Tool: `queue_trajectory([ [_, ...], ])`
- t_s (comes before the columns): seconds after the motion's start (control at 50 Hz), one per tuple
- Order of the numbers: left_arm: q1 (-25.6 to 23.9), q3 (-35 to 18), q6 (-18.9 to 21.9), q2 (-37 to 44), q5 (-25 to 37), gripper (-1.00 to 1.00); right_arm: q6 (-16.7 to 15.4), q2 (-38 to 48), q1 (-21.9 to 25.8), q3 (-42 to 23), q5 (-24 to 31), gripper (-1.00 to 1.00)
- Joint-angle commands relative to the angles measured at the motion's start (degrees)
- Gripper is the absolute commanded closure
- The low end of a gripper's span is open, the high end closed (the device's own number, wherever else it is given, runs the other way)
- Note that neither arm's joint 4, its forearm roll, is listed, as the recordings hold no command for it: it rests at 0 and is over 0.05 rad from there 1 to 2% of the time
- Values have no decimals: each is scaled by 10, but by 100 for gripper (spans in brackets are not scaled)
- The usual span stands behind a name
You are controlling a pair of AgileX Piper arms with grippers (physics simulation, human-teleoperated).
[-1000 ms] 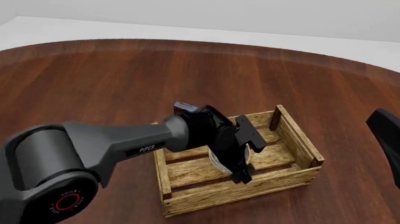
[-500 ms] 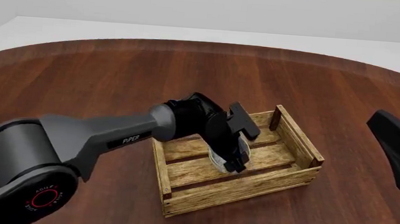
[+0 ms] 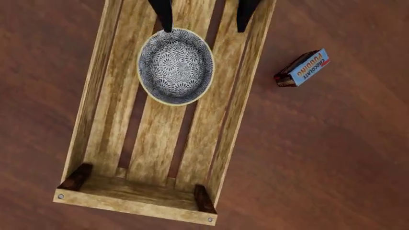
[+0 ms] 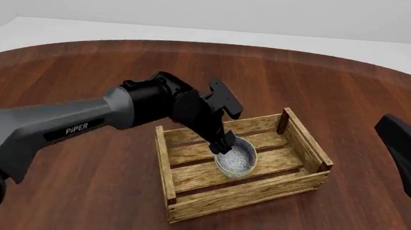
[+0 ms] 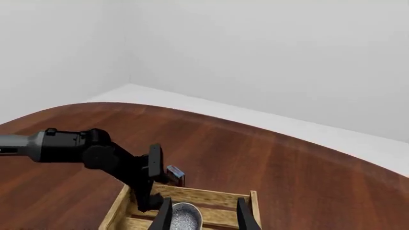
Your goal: Stack the right bowl on the left bowl and place them in the tray.
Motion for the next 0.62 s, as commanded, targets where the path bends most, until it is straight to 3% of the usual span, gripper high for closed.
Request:
queue_trajectory([
  [0.02, 57, 105, 38, -111, -45, -100, -14, 10, 1, 12, -13, -100],
  [0.3, 157, 258, 97, -250, -138, -100, -48, 34, -13, 41, -48, -100],
  [0.5, 175, 328, 107, -313, -169, -100, -73, 23, -27, 66, -62, -100],
  [0.62, 176, 360, 105, -349, -182, -100, -76, -22, -60, 69, -24, -100],
])
